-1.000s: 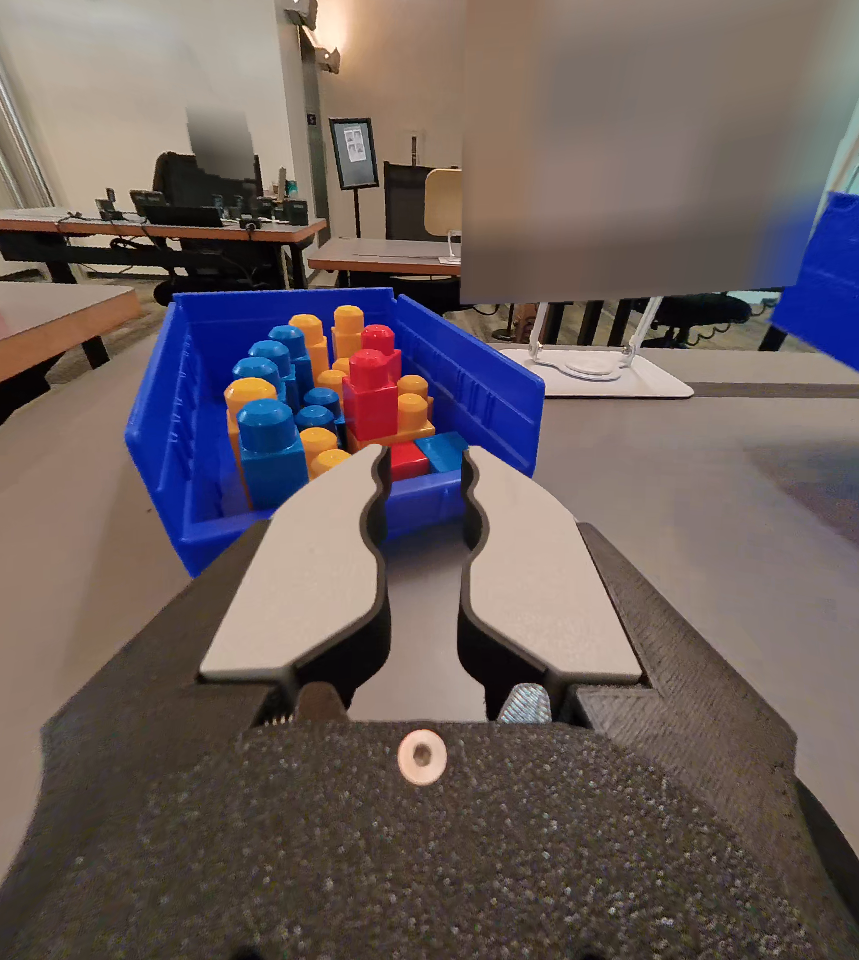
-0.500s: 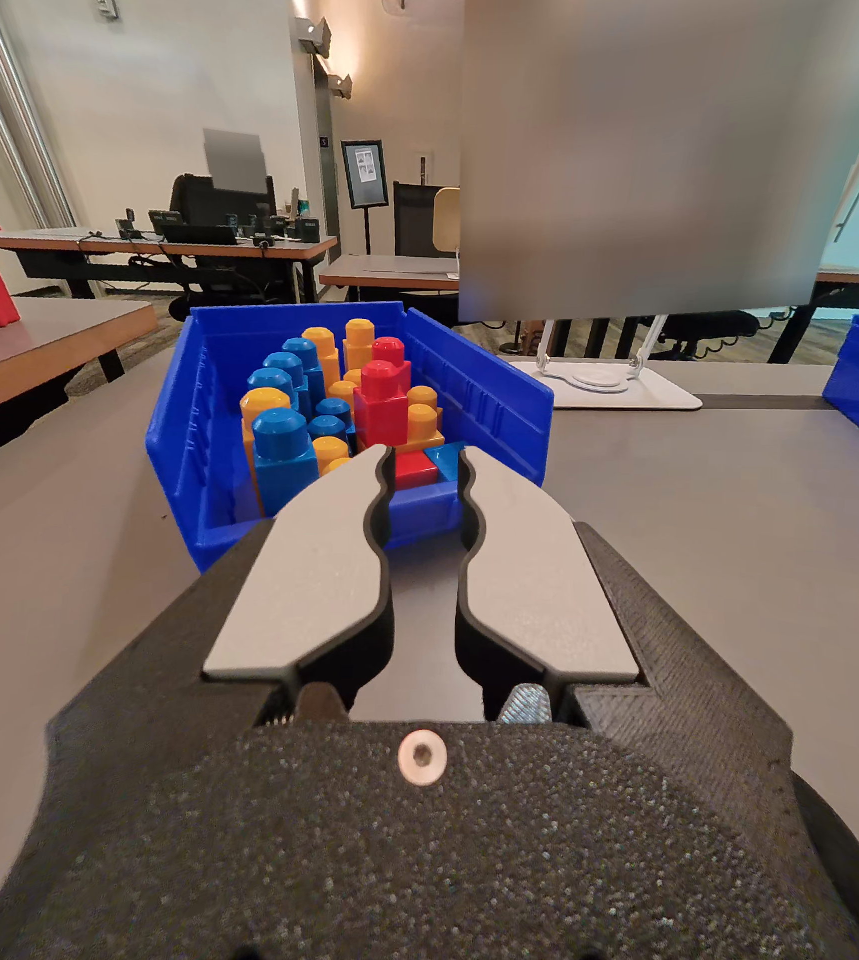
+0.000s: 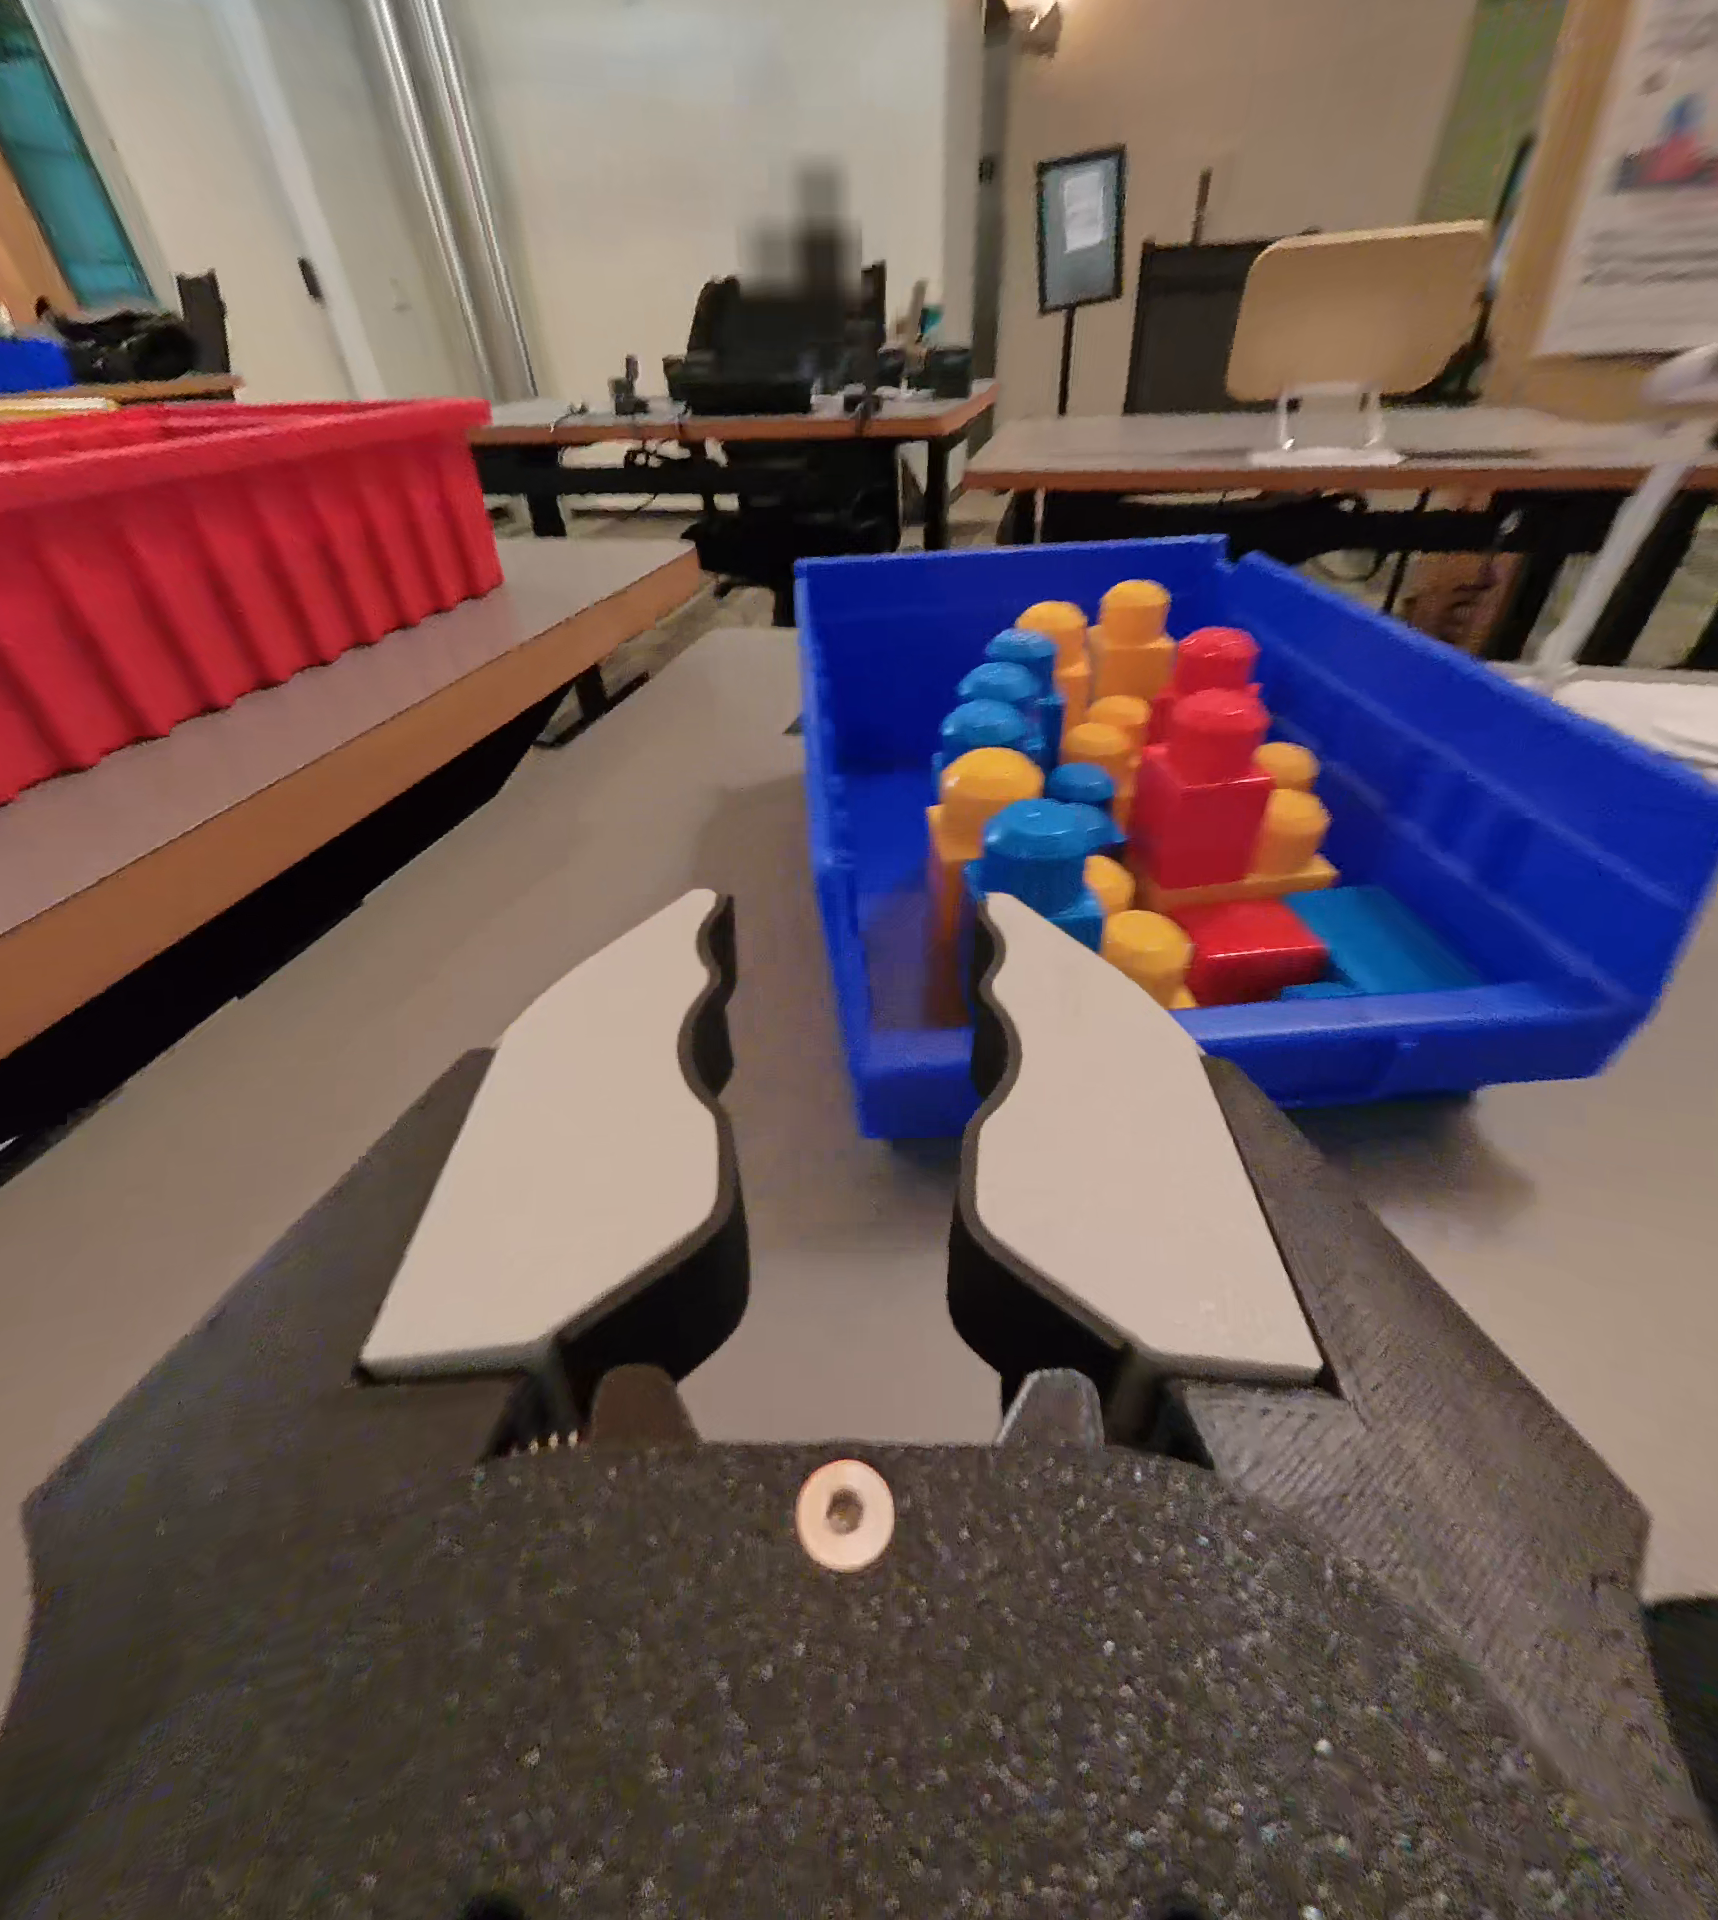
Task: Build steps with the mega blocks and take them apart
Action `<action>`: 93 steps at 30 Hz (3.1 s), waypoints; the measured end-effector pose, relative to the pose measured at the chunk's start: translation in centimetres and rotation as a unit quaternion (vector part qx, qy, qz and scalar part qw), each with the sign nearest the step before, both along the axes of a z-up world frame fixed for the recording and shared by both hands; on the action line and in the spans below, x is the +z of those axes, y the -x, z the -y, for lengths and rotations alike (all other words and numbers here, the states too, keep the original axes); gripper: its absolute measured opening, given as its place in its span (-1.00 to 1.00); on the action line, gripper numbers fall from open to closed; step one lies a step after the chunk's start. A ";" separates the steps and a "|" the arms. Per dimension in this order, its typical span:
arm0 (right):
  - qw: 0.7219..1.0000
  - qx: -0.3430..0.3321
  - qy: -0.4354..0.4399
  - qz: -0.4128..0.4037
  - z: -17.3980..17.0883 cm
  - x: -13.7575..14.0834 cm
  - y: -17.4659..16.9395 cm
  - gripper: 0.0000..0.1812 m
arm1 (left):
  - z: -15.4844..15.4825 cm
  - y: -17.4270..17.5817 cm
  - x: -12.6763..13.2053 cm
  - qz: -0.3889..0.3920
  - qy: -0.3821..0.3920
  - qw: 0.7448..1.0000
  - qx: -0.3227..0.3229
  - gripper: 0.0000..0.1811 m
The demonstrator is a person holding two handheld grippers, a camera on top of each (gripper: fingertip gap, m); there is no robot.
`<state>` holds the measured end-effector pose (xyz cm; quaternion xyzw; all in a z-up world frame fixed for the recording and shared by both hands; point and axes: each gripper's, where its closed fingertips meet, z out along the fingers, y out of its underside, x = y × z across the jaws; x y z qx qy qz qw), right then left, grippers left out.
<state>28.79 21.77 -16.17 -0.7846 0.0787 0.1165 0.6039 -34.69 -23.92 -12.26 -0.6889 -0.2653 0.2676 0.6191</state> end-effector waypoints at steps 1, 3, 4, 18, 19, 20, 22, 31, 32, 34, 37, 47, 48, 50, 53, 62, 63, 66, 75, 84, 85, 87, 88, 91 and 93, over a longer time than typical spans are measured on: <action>1.000 -0.002 -0.001 0.001 0.0 0.0 0.0 -0.96 | -0.1 0.9 -0.5 0.011 0.010 1.000 0.002 -0.47; 1.000 -0.002 0.000 0.002 -0.1 0.0 0.2 -0.96 | -0.9 2.2 -1.9 0.045 0.037 0.998 -0.012 -0.35; 1.000 0.010 0.006 -0.004 0.0 -0.1 0.6 -0.91 | -1.6 2.4 -2.5 0.061 0.047 0.997 -0.023 -0.32; 0.987 0.158 -0.030 0.000 7.6 2.9 1.4 -0.49 | -4.3 7.2 -3.9 0.104 0.055 0.993 0.008 -0.93; 0.986 0.161 -0.035 -0.002 7.9 3.0 1.5 -0.50 | -4.0 7.4 -3.9 0.110 0.046 0.993 0.018 -0.93; 0.985 0.166 -0.037 -0.002 8.3 3.0 1.7 -0.50 | -3.7 7.6 -3.8 0.115 0.035 0.992 0.028 -0.92; 0.984 0.173 -0.043 0.004 8.8 3.3 2.0 -0.50 | -2.5 8.0 -3.8 0.123 0.014 0.991 0.053 -0.93; 0.978 0.197 -0.062 0.028 9.4 3.4 4.0 -0.54 | -0.9 6.4 -3.7 0.137 -0.013 0.983 0.124 -0.95; 0.977 0.202 -0.062 0.034 9.4 3.3 4.4 -0.54 | -1.4 6.6 -3.7 0.142 -0.016 0.982 0.124 -0.95; 0.974 0.213 -0.057 0.046 9.5 3.0 5.0 -0.53 | -2.3 7.1 -3.7 0.152 -0.020 0.980 0.124 -0.95; 0.972 0.219 -0.055 0.063 9.8 2.7 5.4 -0.53 | -3.5 7.3 -3.7 0.149 -0.015 0.981 0.120 -0.94; 0.969 0.230 -0.059 0.075 10.1 2.6 5.9 -0.54 | -4.0 6.7 -3.1 0.133 -0.028 0.988 0.079 -0.79; 0.968 0.230 -0.061 0.077 10.2 2.6 5.8 -0.54 | -3.7 6.4 -2.7 0.125 -0.034 0.989 0.074 -0.72; 0.968 0.231 -0.067 0.076 10.3 2.8 5.8 -0.54 | -3.1 5.5 -1.4 0.104 -0.041 0.992 0.063 -0.68; 0.966 0.237 -0.075 0.076 10.4 3.0 6.0 -0.53 | -2.8 3.3 0.6 0.056 -0.029 0.997 0.036 -0.65; 0.960 0.256 -0.082 0.082 10.9 2.8 6.6 -0.53 | -6.7 -1.4 -0.8 0.024 0.210 0.973 -0.097 -0.57; 0.959 0.258 -0.082 0.081 10.9 2.8 6.6 -0.53 | -6.9 -0.9 -0.8 0.034 0.232 0.967 -0.104 -0.56; 0.958 0.263 -0.080 0.077 11.0 2.7 6.6 -0.53 | -7.0 1.3 0.3 0.044 0.291 0.949 -0.115 -0.60; 0.956 0.264 -0.082 0.092 11.0 2.6 6.8 -0.53 | -6.7 4.9 -0.9 0.132 0.469 0.860 -0.153 -0.52; 0.954 0.275 -0.074 0.093 11.0 2.3 7.2 -0.53 | -6.8 5.4 -3.5 0.161 0.440 0.877 -0.104 -0.58; 0.954 0.276 -0.074 0.092 11.0 2.3 7.2 -0.53 | -6.8 5.5 -3.7 0.167 0.437 0.878 -0.099 -0.59; 0.954 0.277 -0.073 0.089 11.0 2.3 7.2 -0.53 | -6.7 5.9 -4.0 0.172 0.431 0.882 -0.086 -0.57; 0.954 0.277 -0.073 0.087 11.0 2.3 7.1 -0.53 | -6.7 6.0 -3.9 0.170 0.427 0.884 -0.081 -0.58; 0.954 0.278 -0.070 0.081 11.0 2.1 7.1 -0.53 | -6.7 6.3 -3.8 0.169 0.418 0.890 -0.069 -0.63; 0.954 0.280 -0.066 0.080 11.0 2.0 7.1 -0.53 | -6.7 6.4 -3.8 0.163 0.420 0.890 -0.065 -0.64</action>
